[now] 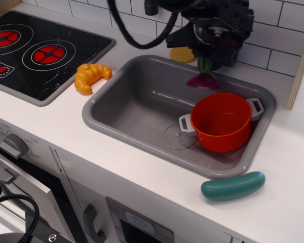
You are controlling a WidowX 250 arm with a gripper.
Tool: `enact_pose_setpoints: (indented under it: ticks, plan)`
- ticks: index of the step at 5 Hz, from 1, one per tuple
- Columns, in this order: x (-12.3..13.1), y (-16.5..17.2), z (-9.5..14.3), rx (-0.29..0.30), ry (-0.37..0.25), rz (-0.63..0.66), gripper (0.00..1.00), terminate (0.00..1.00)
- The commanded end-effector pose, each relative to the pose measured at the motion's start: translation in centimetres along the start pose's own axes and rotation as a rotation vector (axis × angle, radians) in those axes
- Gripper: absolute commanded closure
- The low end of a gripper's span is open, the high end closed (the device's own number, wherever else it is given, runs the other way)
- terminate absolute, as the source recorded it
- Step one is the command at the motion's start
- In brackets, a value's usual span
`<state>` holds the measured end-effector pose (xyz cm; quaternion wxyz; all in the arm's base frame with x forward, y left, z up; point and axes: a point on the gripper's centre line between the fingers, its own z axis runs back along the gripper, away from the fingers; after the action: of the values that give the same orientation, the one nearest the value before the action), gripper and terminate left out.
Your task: Put beet in pot sink
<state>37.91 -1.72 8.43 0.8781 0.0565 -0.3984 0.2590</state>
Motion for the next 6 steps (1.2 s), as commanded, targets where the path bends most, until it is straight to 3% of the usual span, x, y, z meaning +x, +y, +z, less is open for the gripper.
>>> enact_pose_setpoints:
  ticks: [1, 2, 3, 4, 5, 6]
  plan:
    - [1.6, 0.4, 1.2, -0.067, 0.12, 0.115, 1.0, 0.0]
    - [1.4, -0.1, 1.6, -0.064, 0.184, 0.18, 0.0, 0.0]
    - [1.5, -0.3, 2.4, -0.029, 0.21, 0.249, 0.0, 0.0]
    - [2.2, -0.3, 3.2, -0.008, 0.134, 0.297, 0.0, 0.0]
    - [2.7, -0.3, 3.5, -0.006, 0.119, 0.31, 0.0, 0.0]
    - [3.0, -0.1, 4.0, -0.023, 0.145, 0.302, 0.0, 0.0]
